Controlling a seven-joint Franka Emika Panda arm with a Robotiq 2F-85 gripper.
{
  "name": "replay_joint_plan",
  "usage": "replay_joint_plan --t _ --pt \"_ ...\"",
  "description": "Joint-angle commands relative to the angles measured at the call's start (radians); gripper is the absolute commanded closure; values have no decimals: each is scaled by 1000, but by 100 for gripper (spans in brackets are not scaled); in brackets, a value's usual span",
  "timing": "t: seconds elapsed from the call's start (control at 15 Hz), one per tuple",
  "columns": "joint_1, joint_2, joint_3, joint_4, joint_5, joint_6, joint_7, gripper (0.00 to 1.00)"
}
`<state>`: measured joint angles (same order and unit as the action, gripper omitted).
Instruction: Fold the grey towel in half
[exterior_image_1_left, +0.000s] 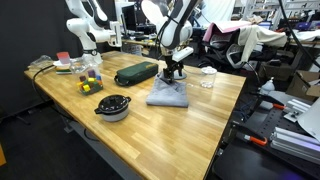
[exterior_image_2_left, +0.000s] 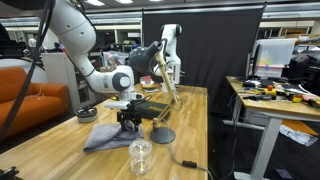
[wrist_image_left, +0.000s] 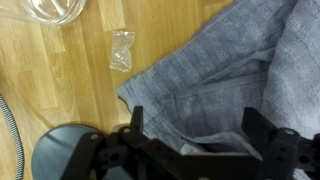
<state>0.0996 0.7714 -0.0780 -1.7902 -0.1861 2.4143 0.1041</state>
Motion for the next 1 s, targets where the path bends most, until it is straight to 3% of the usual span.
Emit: replay_joint_plan --t 0.0,0.4,0.93 --pt "-15 6 19 2 -26 19 -85 0" --pt "-30 47 21 59 -141 -21 -317 0" --pt "-72 111 80 143 -125 -57 -506 0"
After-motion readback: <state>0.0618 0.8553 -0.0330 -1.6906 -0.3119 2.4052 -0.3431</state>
